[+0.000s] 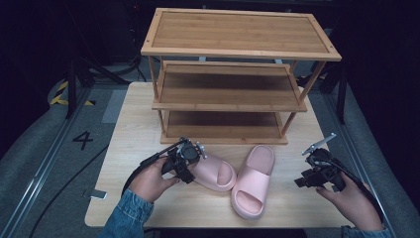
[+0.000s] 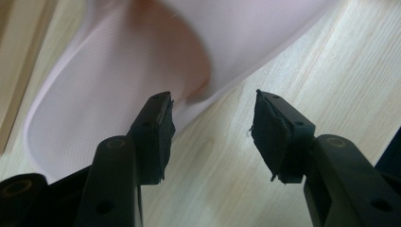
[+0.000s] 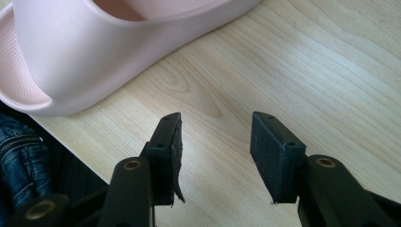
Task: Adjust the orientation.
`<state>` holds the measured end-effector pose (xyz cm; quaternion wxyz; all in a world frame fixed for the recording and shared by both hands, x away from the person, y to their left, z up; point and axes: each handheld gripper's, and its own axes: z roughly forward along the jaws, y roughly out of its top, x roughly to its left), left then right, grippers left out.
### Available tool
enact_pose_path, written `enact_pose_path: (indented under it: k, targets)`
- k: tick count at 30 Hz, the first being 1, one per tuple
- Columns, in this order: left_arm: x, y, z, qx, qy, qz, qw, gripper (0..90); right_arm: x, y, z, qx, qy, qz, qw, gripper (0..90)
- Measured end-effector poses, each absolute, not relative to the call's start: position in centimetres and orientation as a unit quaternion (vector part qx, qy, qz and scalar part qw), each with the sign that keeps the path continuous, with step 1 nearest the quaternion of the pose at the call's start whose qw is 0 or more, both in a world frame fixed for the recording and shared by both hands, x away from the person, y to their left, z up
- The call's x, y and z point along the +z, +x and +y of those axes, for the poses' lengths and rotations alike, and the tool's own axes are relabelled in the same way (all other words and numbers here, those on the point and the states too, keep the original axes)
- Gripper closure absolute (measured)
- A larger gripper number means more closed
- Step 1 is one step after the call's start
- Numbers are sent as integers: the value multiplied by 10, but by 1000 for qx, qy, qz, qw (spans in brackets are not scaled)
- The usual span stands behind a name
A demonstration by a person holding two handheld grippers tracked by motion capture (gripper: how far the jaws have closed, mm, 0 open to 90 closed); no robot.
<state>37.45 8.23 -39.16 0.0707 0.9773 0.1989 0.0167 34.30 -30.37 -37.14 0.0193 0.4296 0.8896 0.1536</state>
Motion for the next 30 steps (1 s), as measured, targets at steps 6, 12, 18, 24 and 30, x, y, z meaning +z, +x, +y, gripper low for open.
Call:
enact_pose_path:
  k: [6, 12, 18, 24, 30]
  targets:
    - [-402, 379, 74, 26, 982, 176, 64, 470, -371, 337, -308, 155, 436, 887, 14, 541]
    - [-411, 381, 68, 13, 982, 180, 63, 509, -371, 334, -309, 157, 436, 886, 9, 544]
    - [-408, 376, 69, 11, 982, 173, 68, 665, -370, 334, -306, 165, 426, 889, 3, 548]
    - [-407, 371, 75, 7, 981, 179, 71, 748, -371, 339, -300, 166, 418, 893, -1, 552]
    - [-400, 362, 85, 8, 979, 190, 71, 816, -370, 347, -288, 167, 402, 900, -2, 558]
